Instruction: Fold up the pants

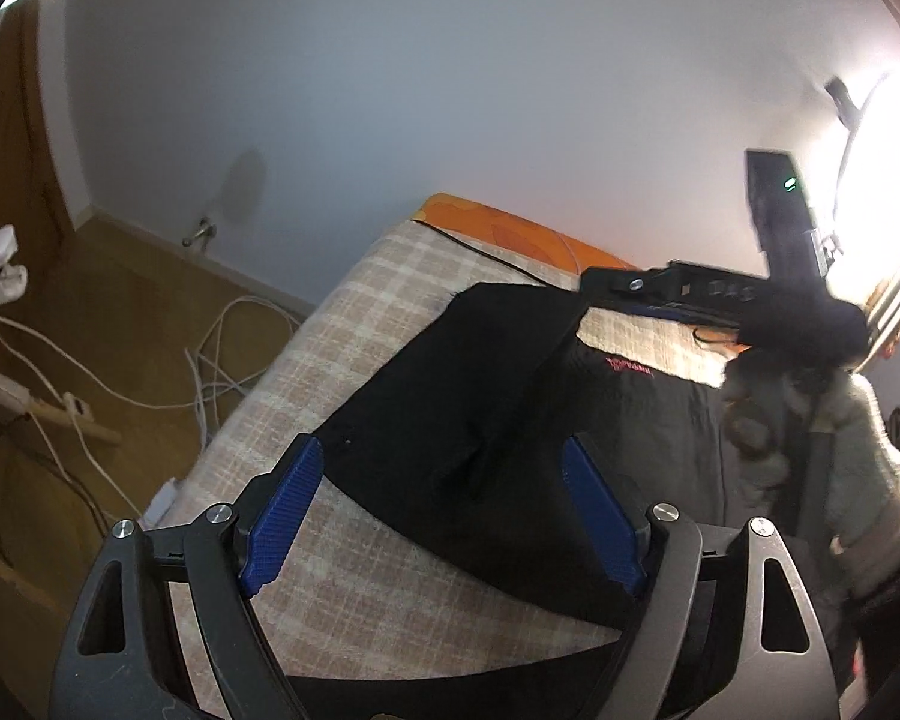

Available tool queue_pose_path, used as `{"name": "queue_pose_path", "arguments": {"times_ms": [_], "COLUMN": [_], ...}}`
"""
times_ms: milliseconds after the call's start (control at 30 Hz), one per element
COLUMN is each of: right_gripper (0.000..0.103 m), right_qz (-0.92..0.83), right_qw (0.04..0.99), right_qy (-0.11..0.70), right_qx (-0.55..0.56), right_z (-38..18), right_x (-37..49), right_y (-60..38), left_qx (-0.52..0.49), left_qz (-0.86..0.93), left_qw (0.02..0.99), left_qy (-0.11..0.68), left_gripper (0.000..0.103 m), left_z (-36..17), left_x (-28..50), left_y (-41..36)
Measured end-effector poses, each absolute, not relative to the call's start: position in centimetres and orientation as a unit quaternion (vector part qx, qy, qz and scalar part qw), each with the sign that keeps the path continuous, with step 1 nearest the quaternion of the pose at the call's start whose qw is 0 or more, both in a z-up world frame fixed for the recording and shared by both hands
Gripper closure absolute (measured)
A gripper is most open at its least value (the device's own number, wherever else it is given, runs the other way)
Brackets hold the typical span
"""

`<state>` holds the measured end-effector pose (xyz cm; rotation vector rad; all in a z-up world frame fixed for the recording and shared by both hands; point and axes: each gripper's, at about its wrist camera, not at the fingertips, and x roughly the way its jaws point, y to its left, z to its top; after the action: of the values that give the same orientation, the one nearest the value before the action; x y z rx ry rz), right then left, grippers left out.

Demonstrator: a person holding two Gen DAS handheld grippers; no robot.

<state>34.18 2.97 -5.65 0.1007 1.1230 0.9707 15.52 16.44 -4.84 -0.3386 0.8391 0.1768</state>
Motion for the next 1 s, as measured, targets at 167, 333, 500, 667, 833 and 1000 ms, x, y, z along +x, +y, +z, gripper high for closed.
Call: {"name": "queue_pose_path", "arguments": {"times_ms": [167,333,500,667,833,1000], "right_gripper": [0.045,0.073,0.088,0.098,0.098,0.073], "right_qz": [0.434,0.437,0.449,0.495,0.544,0.537], "right_qw": [0.716,0.719,0.742,0.741,0.715,0.717], "right_qy": [0.545,0.539,0.497,0.454,0.436,0.436], "right_qx": [0.035,0.049,0.034,0.011,-0.052,-0.087], "right_z": [-8.1,-8.2,-5.8,-3.7,-2.9,-2.9], "right_x": [34.9,34.6,33.0,29.2,24.0,22.9], "right_y": [5.1,5.1,4.7,4.1,4.5,3.7], "left_qx": [-0.176,-0.191,-0.211,-0.24,-0.248,-0.225], "left_qz": [0.094,0.104,0.109,0.113,0.11,0.101], "left_qw": [0.896,0.891,0.888,0.88,0.877,0.878], "left_qy": [0.397,0.398,0.393,0.394,0.398,0.411], "left_gripper": [0.021,0.021,0.021,0.022,0.023,0.023], "left_z": [-4.6,-4.9,-4.8,-5.3,-5.7,-6.2], "left_x": [15.6,15.5,15.5,15.6,15.9,16.9], "left_y": [17.4,18.3,19.4,21.1,21.1,19.7]}}
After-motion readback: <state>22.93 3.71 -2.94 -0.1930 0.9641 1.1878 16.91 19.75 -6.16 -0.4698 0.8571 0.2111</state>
